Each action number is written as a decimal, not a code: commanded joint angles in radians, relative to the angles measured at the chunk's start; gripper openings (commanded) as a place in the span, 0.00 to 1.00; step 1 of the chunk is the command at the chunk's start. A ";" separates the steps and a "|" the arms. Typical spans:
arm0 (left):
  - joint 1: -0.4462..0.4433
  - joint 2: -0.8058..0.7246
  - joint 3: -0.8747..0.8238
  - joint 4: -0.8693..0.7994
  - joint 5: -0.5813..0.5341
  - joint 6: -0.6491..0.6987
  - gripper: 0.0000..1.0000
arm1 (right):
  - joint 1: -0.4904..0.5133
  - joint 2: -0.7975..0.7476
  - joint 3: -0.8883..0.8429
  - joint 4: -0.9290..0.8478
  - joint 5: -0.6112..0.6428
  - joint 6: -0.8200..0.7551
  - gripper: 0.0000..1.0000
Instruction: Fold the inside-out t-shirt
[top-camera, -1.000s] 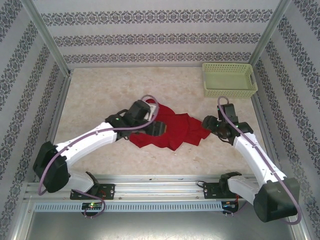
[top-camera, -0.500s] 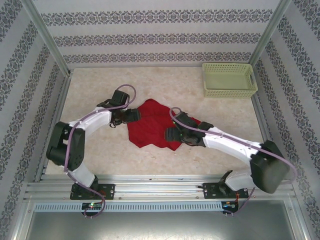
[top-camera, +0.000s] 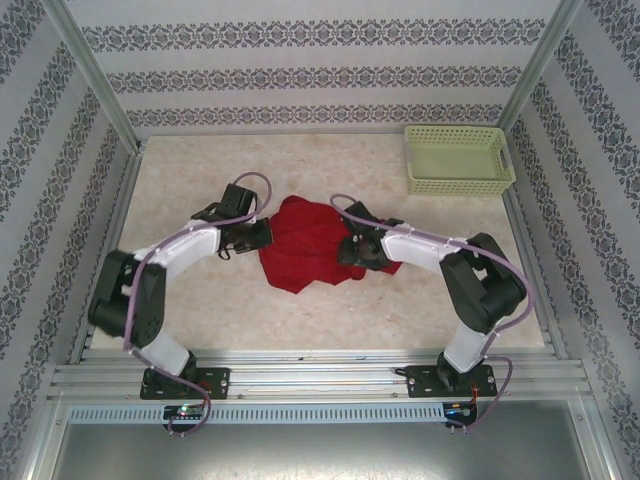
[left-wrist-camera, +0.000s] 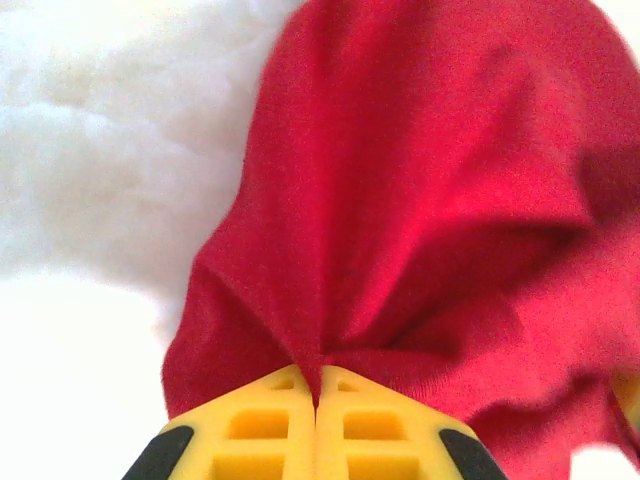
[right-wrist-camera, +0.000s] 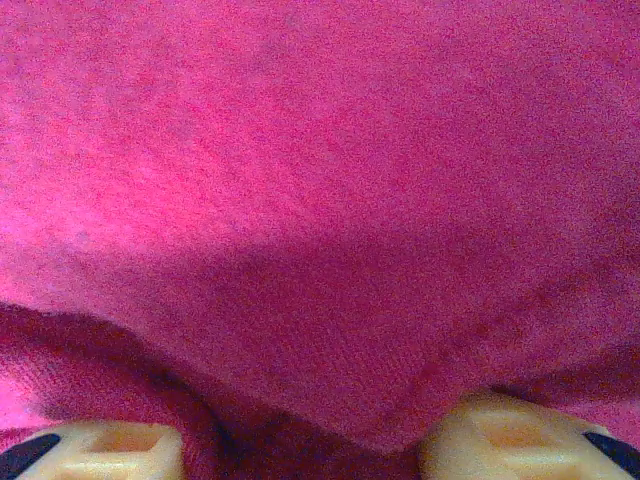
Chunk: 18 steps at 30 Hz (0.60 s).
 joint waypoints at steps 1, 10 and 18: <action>-0.076 -0.176 -0.062 -0.043 -0.020 -0.026 0.00 | -0.027 0.072 0.110 0.003 -0.011 -0.089 0.49; -0.370 -0.403 -0.092 -0.025 -0.120 -0.164 0.00 | -0.049 -0.068 0.075 0.009 0.075 -0.147 0.74; -0.372 -0.266 0.107 -0.017 -0.193 -0.099 0.00 | 0.104 -0.444 -0.267 0.169 0.022 -0.023 0.84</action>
